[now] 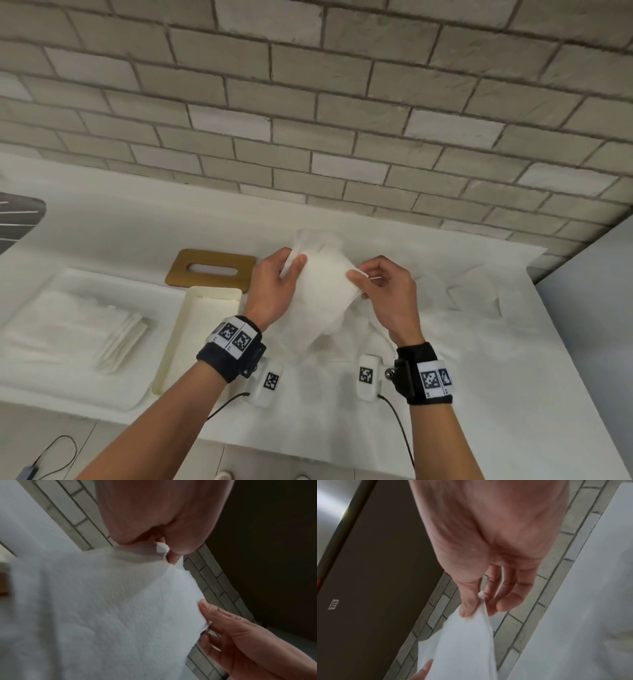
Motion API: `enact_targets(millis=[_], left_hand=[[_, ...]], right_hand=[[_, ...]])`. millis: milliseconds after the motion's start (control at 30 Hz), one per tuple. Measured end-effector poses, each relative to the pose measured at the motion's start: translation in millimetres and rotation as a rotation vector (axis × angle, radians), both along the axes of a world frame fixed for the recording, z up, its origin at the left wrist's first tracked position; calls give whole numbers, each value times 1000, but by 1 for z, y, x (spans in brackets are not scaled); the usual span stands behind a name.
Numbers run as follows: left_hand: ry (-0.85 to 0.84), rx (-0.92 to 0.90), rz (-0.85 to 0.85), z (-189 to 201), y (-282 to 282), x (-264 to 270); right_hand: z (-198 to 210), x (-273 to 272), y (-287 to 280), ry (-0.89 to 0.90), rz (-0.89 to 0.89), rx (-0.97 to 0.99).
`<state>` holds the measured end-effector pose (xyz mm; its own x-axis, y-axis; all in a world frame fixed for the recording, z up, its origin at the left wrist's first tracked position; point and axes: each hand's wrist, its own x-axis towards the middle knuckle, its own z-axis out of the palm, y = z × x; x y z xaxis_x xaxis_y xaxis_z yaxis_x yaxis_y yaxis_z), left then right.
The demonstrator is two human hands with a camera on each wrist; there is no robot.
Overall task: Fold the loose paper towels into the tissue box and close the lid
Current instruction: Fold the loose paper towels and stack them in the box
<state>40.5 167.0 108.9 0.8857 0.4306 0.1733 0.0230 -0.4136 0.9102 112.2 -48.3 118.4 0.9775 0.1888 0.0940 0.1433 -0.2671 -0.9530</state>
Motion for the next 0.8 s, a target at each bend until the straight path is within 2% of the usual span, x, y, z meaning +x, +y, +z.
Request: enact_targets(millis=[100,200,267,333,400,533,667,800], left_hand=[[0,49,83,0,37,-16],[-40,82,191,6,84,-38],[-60,116,263,12,121,-55],[-80,63,314,17,158,-72],[-102,-10,365,23,192,-90],[-120,-79,407,31,243,-130],[-137,-157,385,26,272,-160],[-126,-226,362,12,286,-181]], right_hand=[[11,-2,20,-75,39,-55],[26,-9,55,-129,215,-214],[35,-14,86,-199,269,-278],[44,-21,120,-276,273,-279],[53,-31,152,-418,230,-257],[61,-69,192,-829,123,-207],[17,-115,205,-1003,178,-315],[-60,-151,200,-943,366,-593]])
